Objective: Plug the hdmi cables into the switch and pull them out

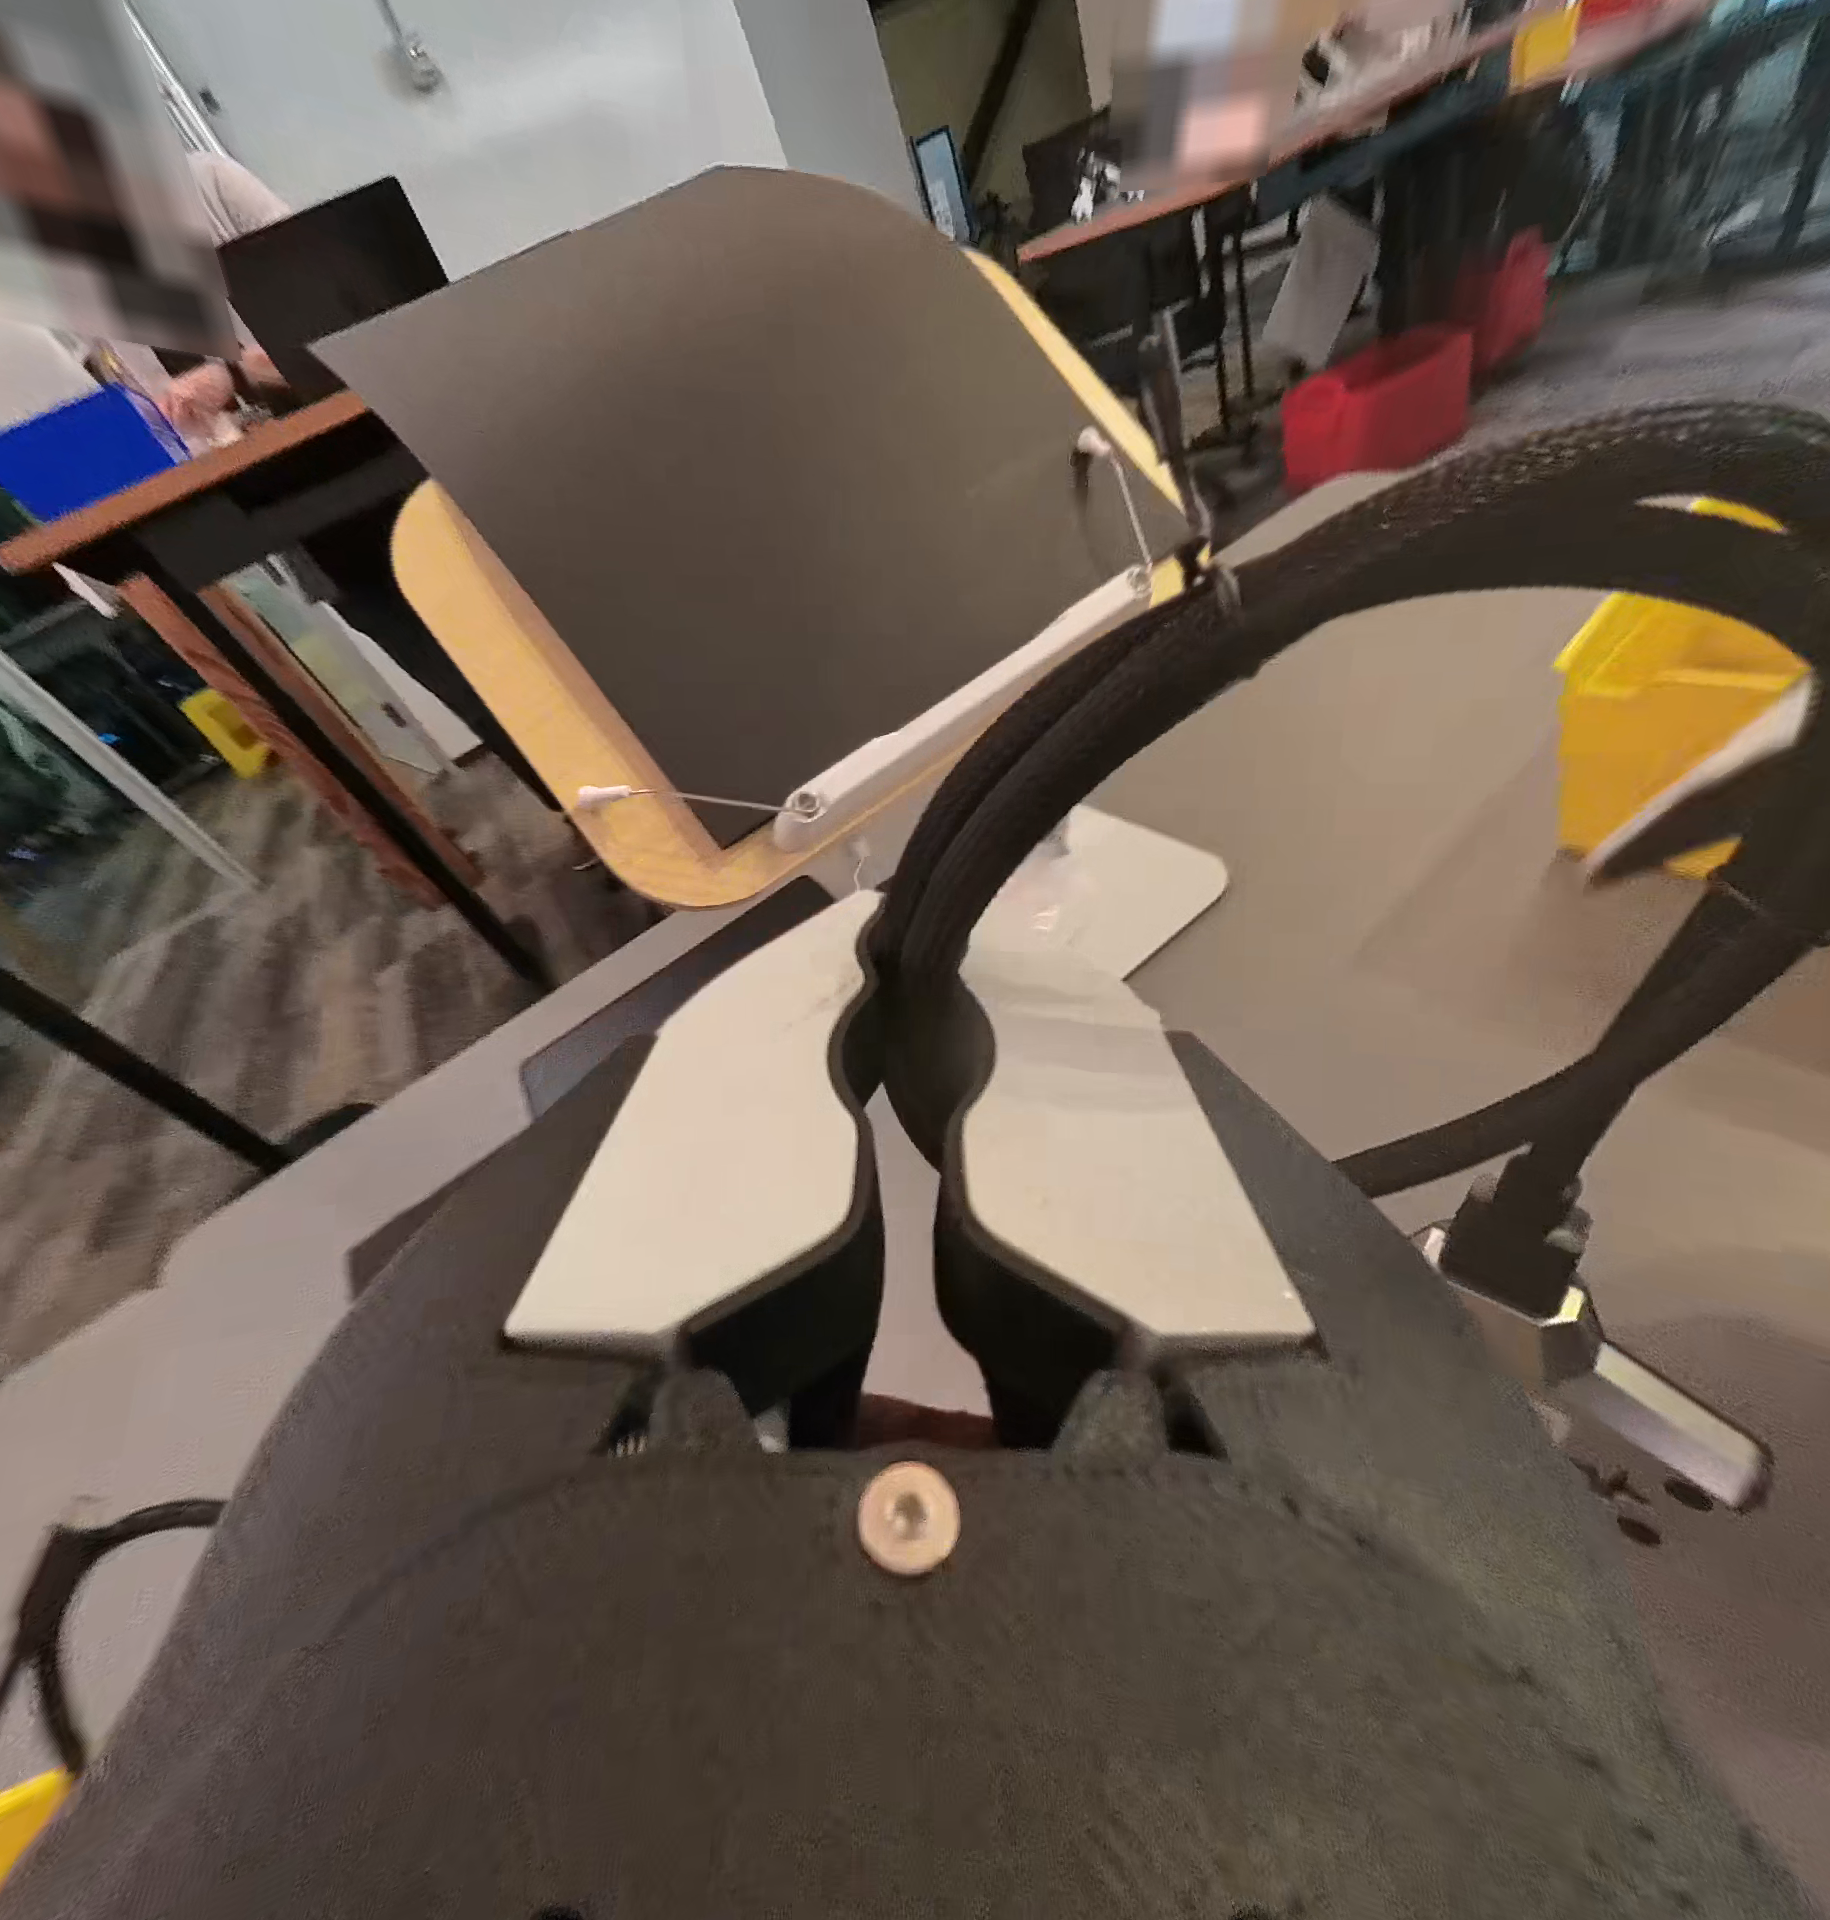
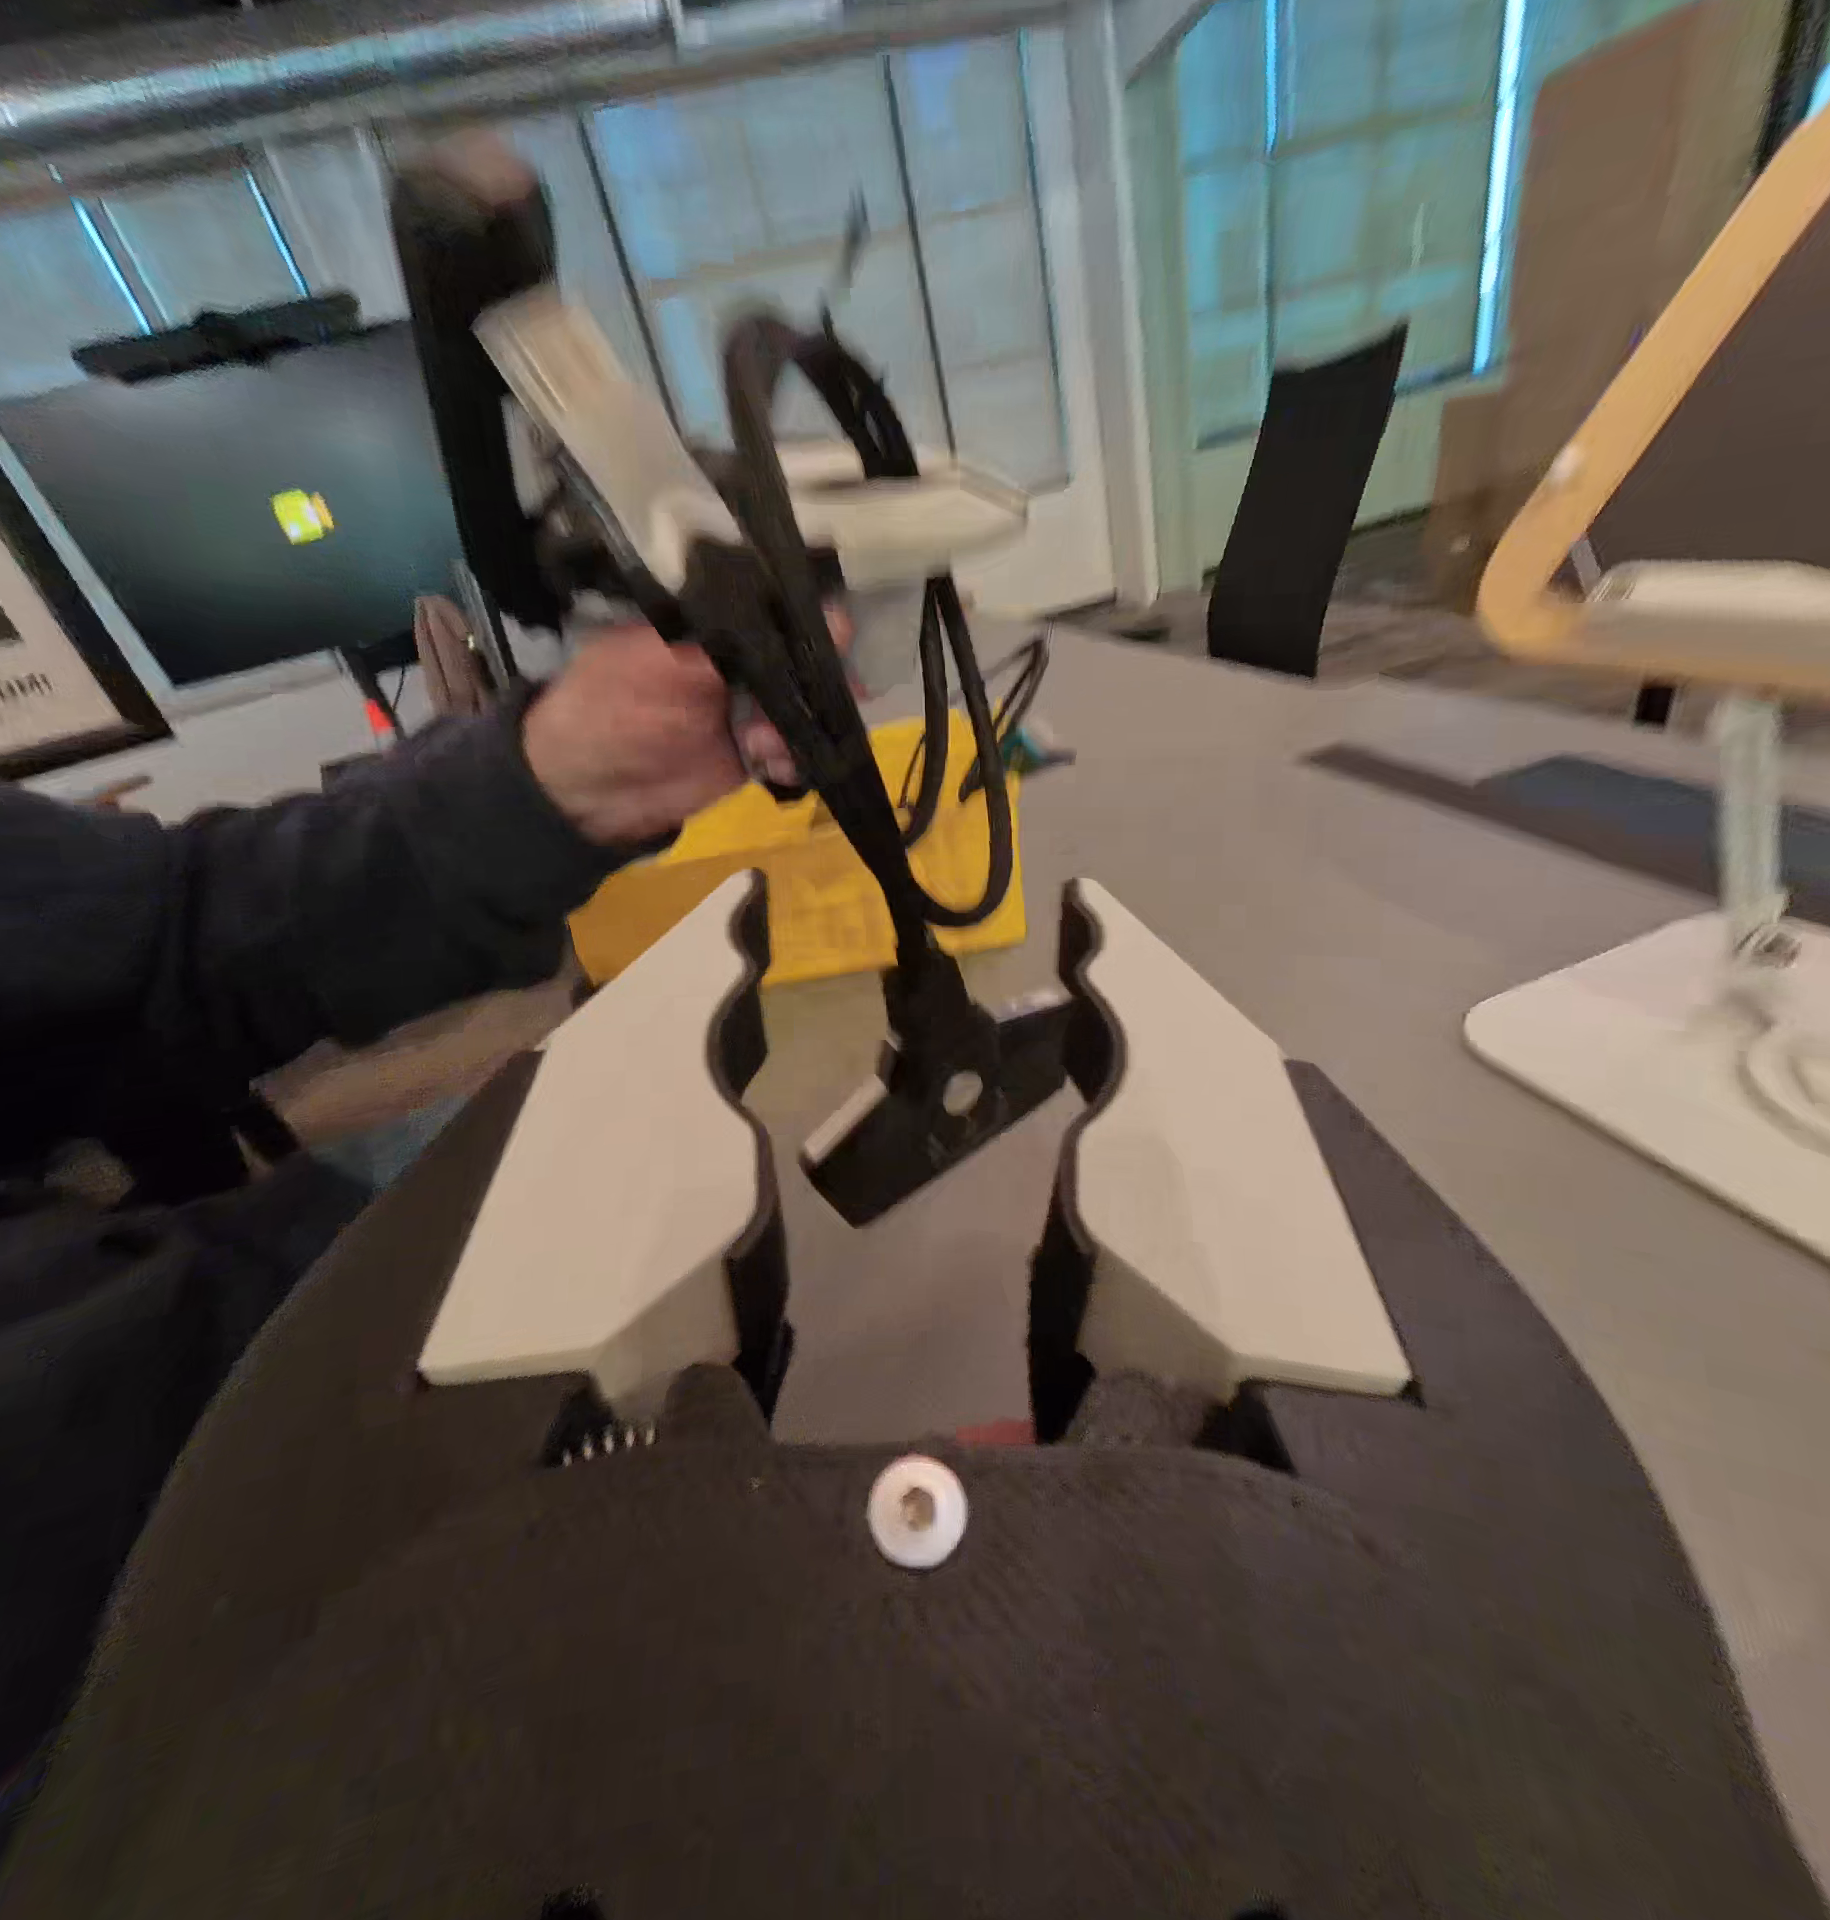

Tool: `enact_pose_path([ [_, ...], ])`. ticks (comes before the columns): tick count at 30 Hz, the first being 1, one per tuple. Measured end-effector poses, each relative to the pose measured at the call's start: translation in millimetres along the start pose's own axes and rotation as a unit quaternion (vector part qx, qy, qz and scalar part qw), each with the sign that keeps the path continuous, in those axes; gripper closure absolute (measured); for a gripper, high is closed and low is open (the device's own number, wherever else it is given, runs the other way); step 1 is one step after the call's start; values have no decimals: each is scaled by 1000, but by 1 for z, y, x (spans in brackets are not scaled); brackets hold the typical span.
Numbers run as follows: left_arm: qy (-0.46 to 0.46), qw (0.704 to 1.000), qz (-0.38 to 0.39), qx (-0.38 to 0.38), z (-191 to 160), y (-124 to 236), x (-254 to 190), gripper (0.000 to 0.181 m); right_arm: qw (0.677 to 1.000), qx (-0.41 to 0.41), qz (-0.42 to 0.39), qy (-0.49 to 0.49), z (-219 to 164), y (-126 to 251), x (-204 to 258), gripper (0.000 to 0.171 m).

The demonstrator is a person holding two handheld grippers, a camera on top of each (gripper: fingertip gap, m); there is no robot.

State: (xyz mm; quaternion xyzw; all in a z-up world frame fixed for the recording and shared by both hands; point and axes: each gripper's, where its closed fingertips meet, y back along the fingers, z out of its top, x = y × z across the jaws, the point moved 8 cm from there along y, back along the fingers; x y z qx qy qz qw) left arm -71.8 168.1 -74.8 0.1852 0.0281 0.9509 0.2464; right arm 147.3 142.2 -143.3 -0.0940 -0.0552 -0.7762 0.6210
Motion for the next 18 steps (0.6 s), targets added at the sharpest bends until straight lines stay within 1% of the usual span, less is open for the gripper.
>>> enact_pose_path([
  [2, 41, 999, -13, -9, -1, -1, -3, 177, 999, 32, 15, 30, -15, -16, 5, 97],
  [3, 62, 998, -24, -13, -3, -3, -8, 177, 998, 38, 24, 49, -18, -25, 10, 93],
  [4, 77, 996, -33, -16, -5, -5, -13, 177, 996, 43, 33, 69, -21, -32, 14, 93],
  [6, 98, 994, -53, -16, -9, -10, -25, 177, 992, 50, 43, 105, -22, -42, 22, 102],
  [9, 142, 987, -78, -27, -14, -15, -36, 177, 987, 79, 35, 136, -24, -46, 21, 149],
  [11, 175, 978, -105, -41, -18, -18, -38, 177, 986, 88, 35, 135, -22, -42, 20, 157],
  [14, 204, 968, -134, -49, -27, -24, -37, 176, 985, 115, 6, 126, -17, -35, 11, 164],
  [18, 224, 961, -160, -35, -38, -34, -34, 170, 984, 143, -29, 98, -12, -30, -2, 167],
])
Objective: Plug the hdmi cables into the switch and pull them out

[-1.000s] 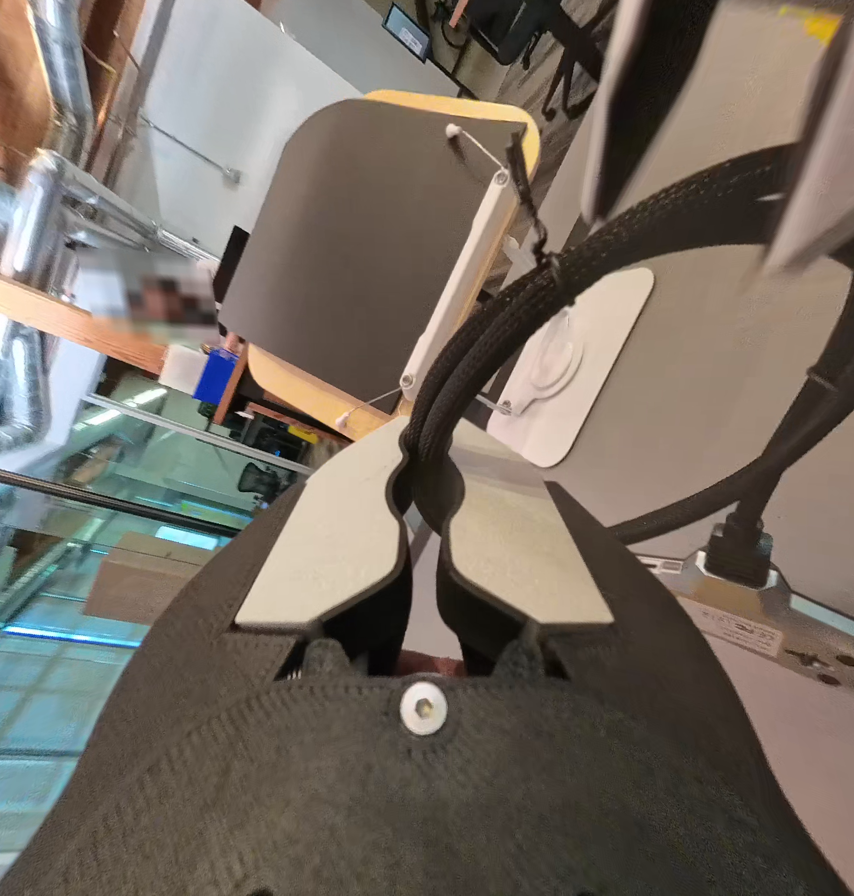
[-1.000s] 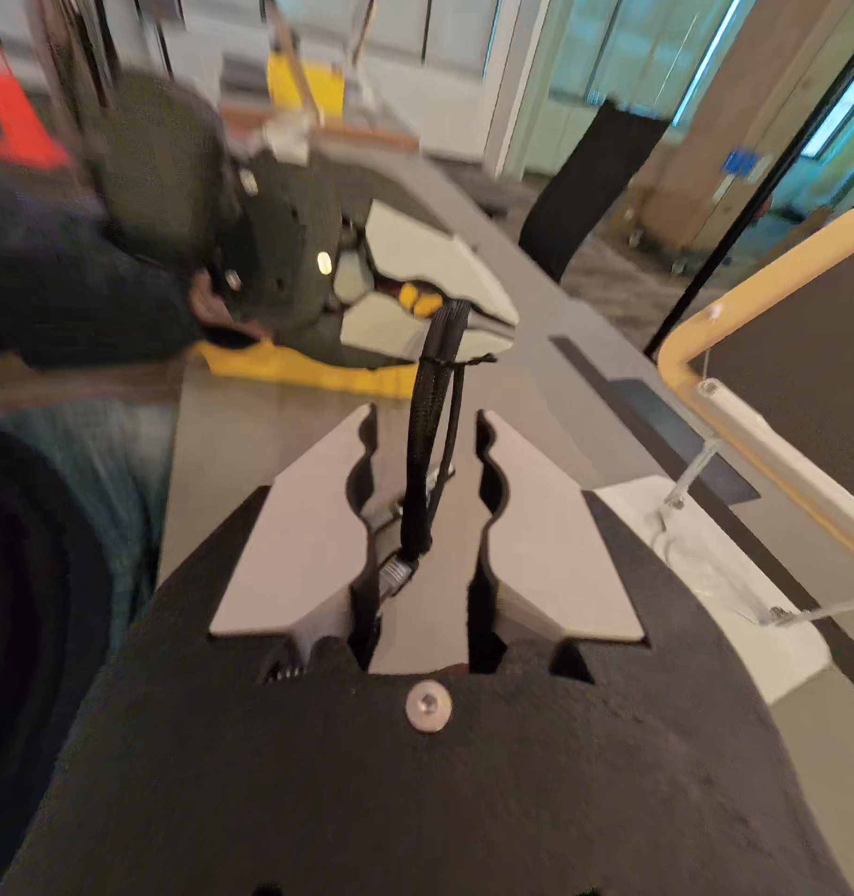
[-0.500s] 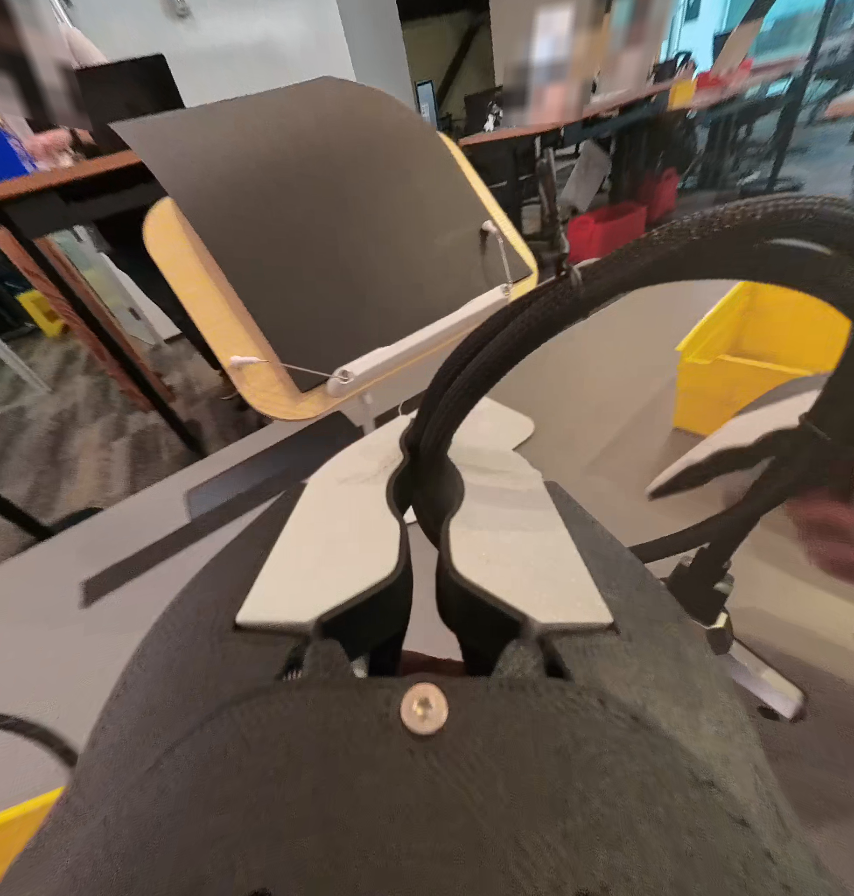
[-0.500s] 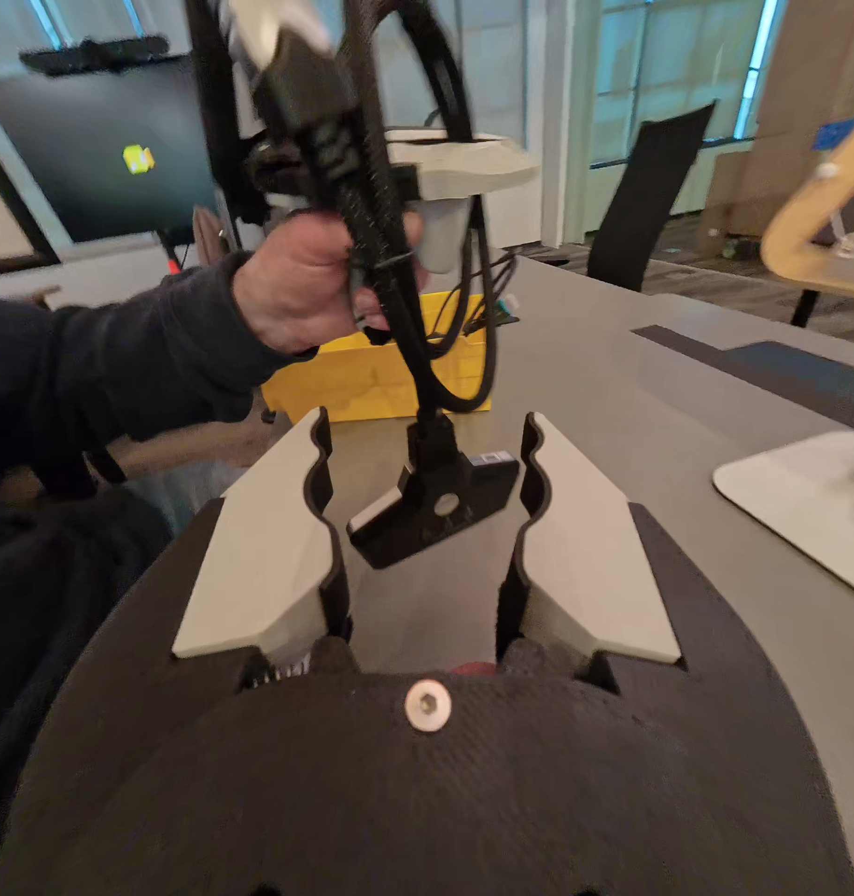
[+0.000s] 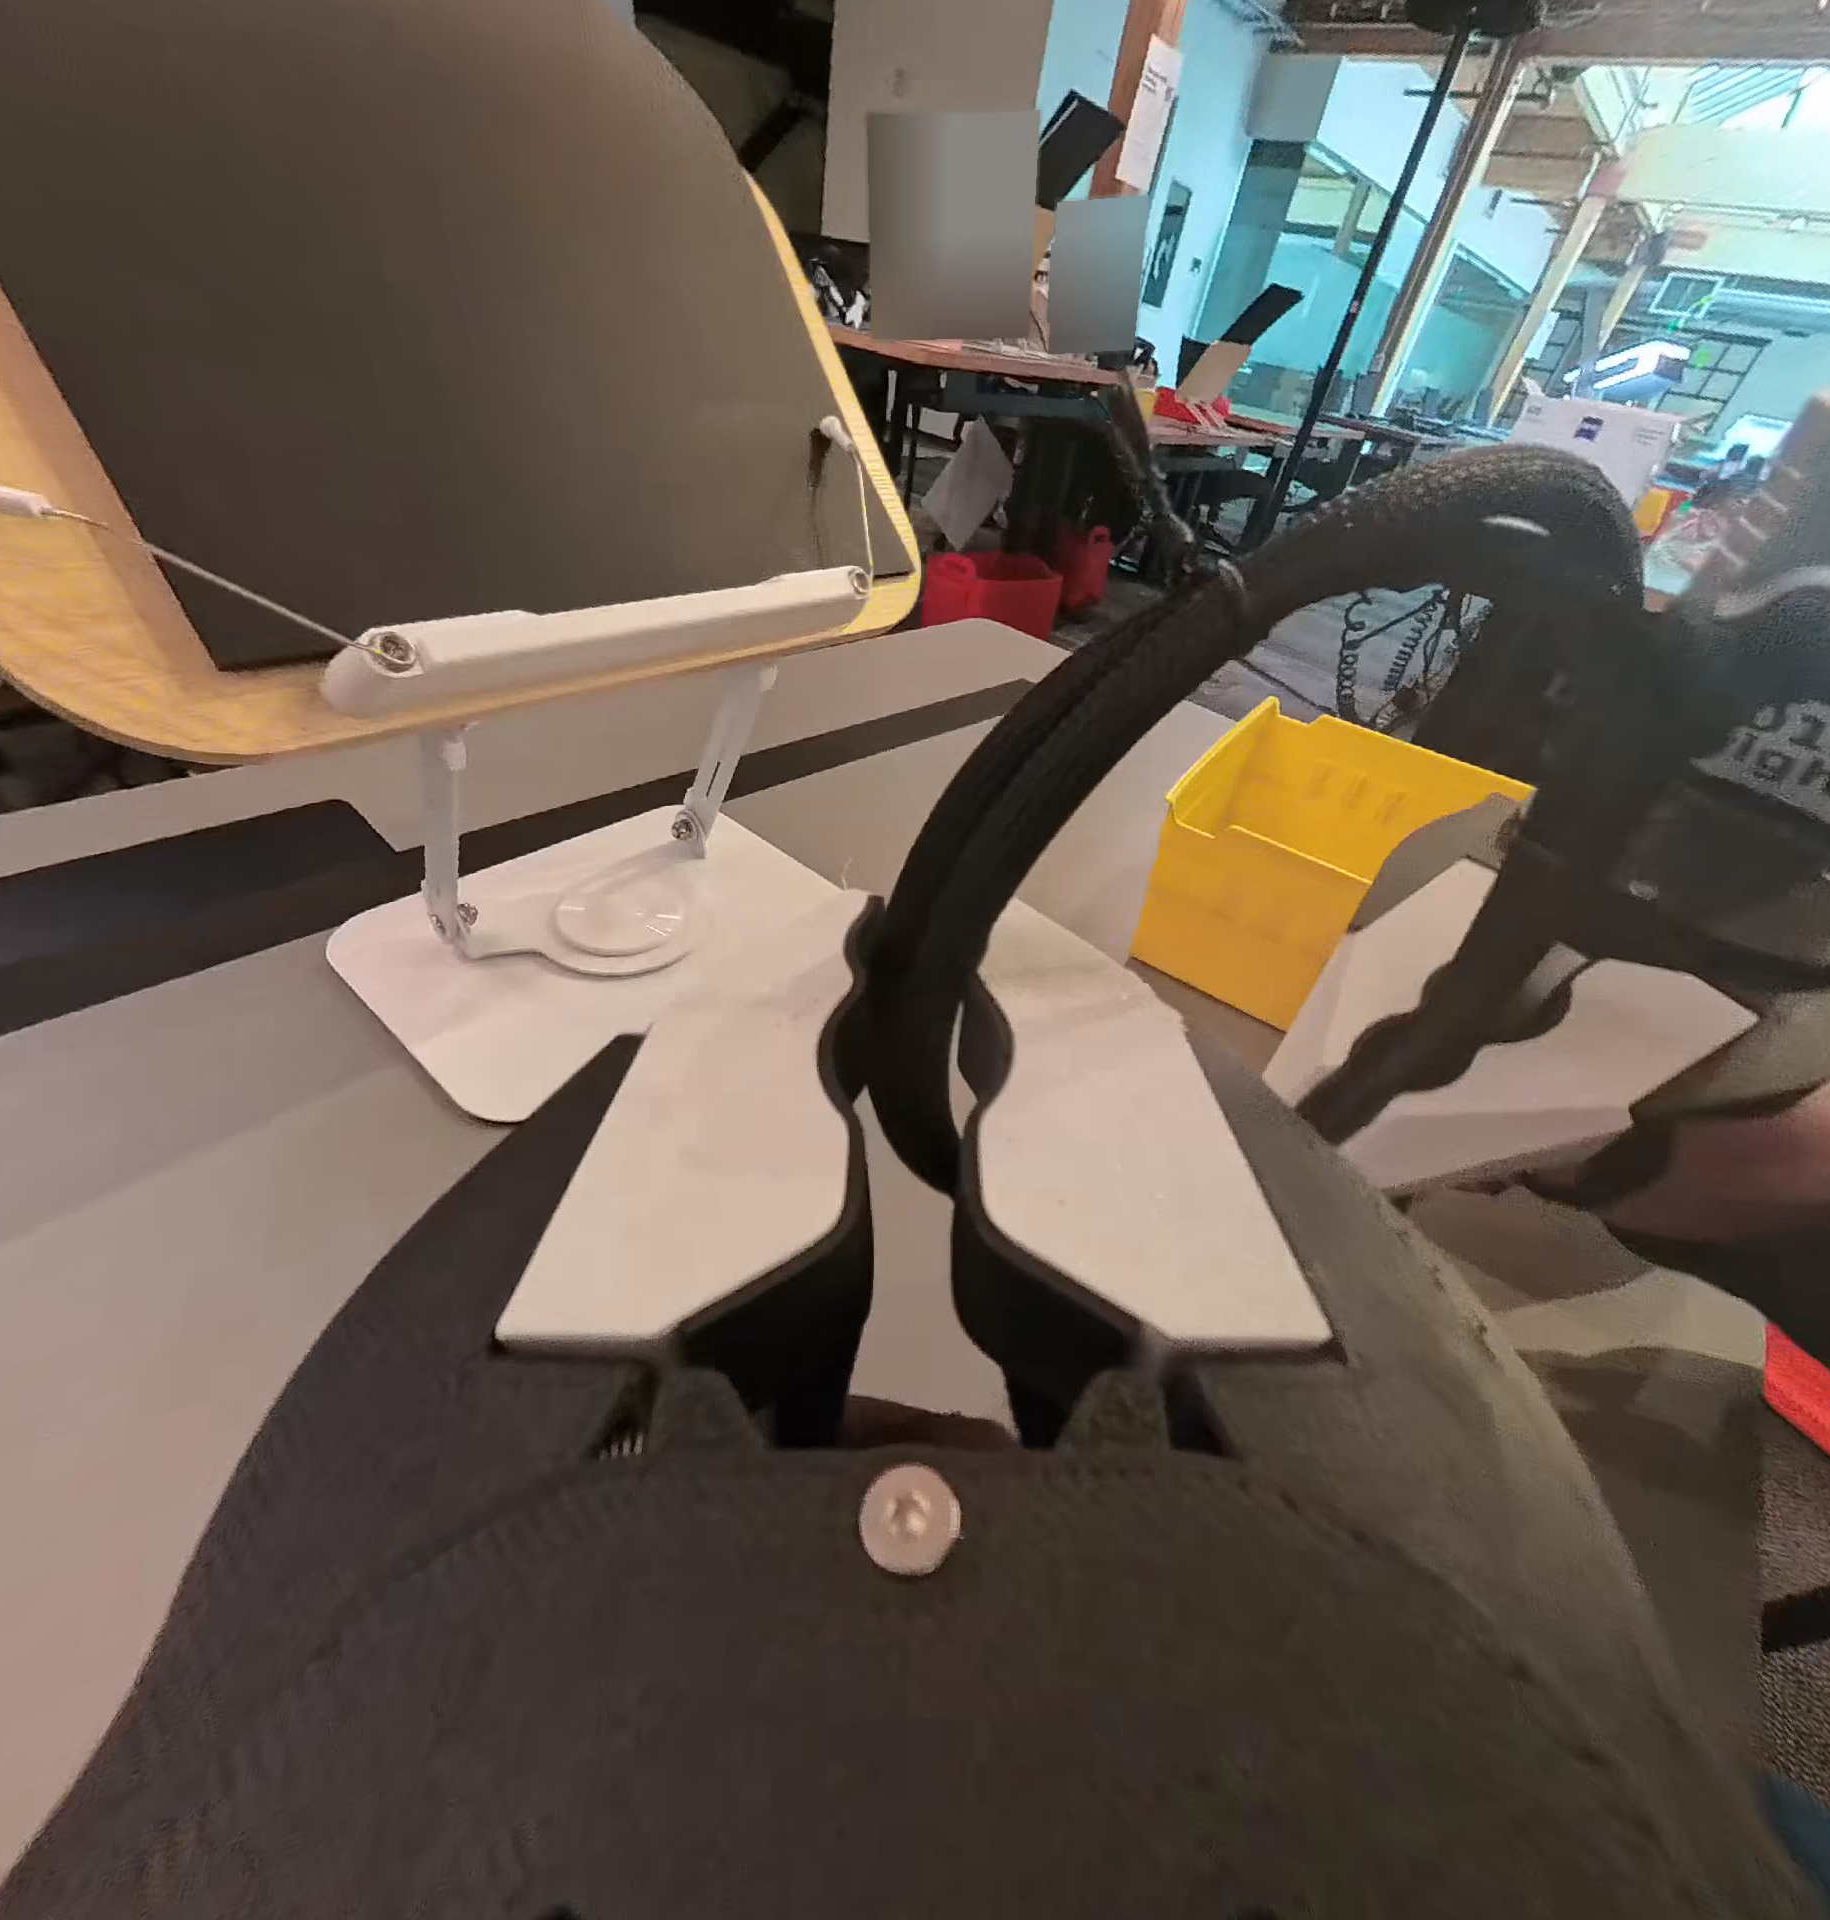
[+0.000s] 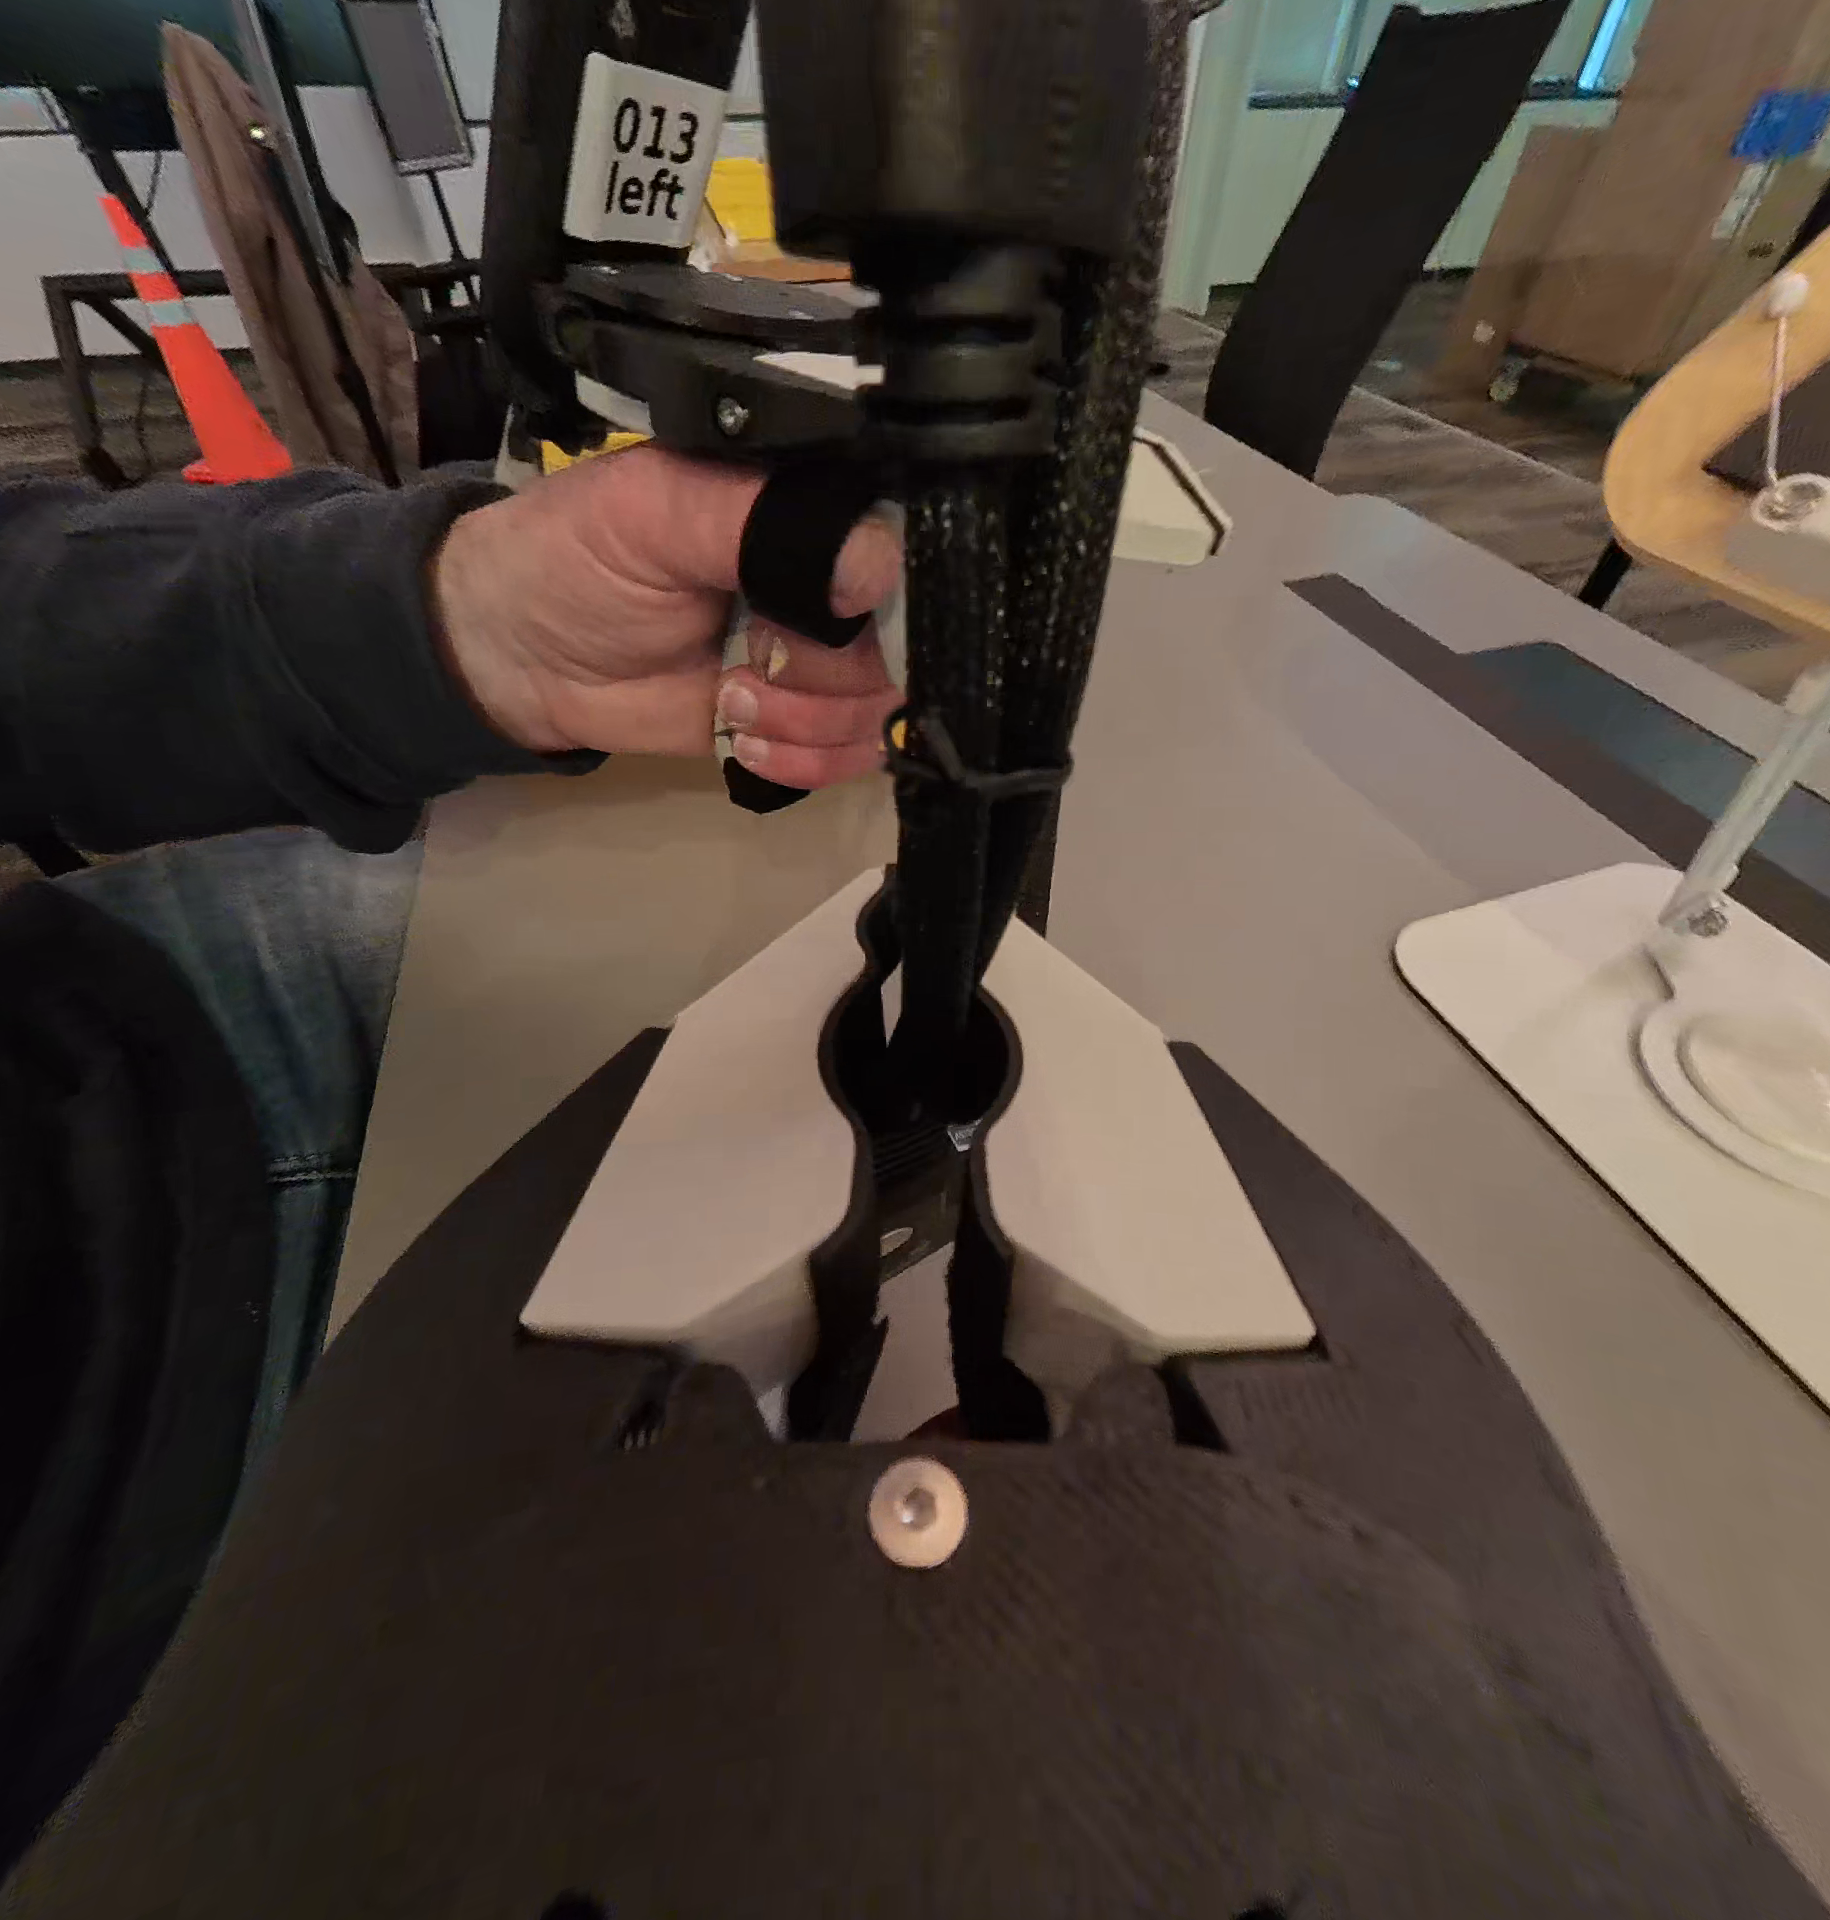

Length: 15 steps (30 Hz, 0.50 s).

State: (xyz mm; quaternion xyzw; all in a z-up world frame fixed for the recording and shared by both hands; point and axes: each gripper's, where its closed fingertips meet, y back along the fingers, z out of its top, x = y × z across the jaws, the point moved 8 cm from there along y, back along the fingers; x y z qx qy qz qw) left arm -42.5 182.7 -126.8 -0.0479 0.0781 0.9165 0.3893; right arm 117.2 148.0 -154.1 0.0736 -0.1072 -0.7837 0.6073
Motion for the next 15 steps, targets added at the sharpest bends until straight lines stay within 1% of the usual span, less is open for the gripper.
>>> enact_pose_path([
  [1, -1, 1000, -1, 1, -1, 0, 2, 164, 1000, 3, -9, -9, 0, 0, -3, 167],
  [4, 22, 999, -27, 18, -2, 8, 6, 136, 998, 0, -42, -43, 1, 5, -12, 167],
  [6, 1, 999, -31, 9, -1, 20, 0, 126, 995, -4, -72, -68, 1, 8, -21, 167],
  [8, -49, 999, -23, 4, -6, 31, -17, 115, 992, 3, -93, -89, -2, 8, -28, 167],
  [9, -95, 995, -12, 12, -12, 33, -30, 110, 990, 7, -100, -97, -3, 7, -30, 167],
  [11, -195, 980, 0, 48, -32, 28, -60, 92, 988, 28, -106, -104, -6, 2, -31, 167],
  [13, -262, 962, 3, 79, -54, 19, -88, 82, 987, 70, -117, -81, -9, -5, -28, 167],
  [15, -291, 951, 19, 101, -71, 9, -105, 71, 983, 120, -125, -53, -12, -13, -22, 167],
])
